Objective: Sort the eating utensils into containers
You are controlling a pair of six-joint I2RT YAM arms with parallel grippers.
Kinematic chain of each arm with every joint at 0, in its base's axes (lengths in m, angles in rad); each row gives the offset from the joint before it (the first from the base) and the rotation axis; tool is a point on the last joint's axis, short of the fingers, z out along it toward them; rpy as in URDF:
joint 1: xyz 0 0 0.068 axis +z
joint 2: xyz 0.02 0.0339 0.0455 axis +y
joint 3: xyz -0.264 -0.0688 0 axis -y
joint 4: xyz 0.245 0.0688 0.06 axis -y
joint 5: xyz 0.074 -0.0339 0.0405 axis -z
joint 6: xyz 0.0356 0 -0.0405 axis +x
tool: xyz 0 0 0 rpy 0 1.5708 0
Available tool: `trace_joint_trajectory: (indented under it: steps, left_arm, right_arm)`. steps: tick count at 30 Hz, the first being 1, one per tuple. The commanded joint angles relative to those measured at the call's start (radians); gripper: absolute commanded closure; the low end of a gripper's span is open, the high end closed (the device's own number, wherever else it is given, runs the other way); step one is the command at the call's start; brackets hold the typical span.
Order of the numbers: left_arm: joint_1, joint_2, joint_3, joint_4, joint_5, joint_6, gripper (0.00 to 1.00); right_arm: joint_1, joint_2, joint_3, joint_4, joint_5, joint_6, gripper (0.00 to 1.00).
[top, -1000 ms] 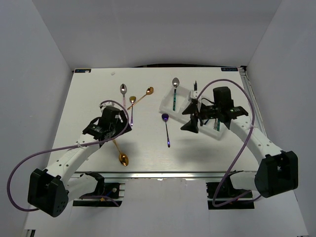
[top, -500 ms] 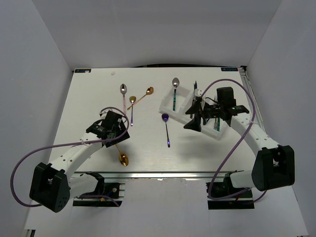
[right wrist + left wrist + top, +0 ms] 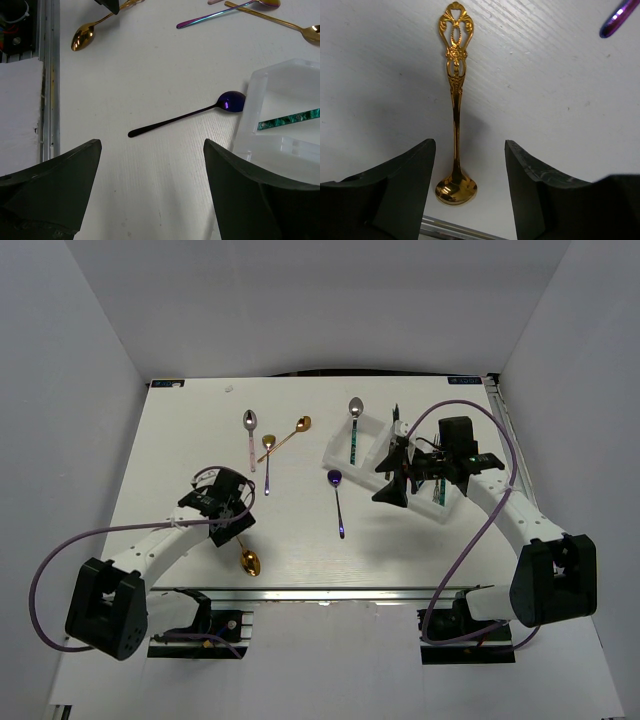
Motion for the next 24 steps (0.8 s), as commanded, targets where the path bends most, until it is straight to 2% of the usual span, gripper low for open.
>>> trace_joint_trajectory:
  steps: [1,15,24]
  left_arm:
    - [0.031,0.002,-0.02,0.042,0.008,-0.025,0.32]
    - [0.075,0.085,-0.066,0.094,0.106,-0.045,0.43]
    - [0.077,0.097,-0.071,0.091,0.119,-0.032,0.49]
  right_arm:
    - [0.002,-0.023,0.004,-0.015,-0.026,-0.02,0.11]
    - [0.0,-0.025,0.007,-0.026,-0.02,-0.03,0.11]
    - [0.0,-0.023,0.01,-0.03,-0.02,-0.033,0.11]
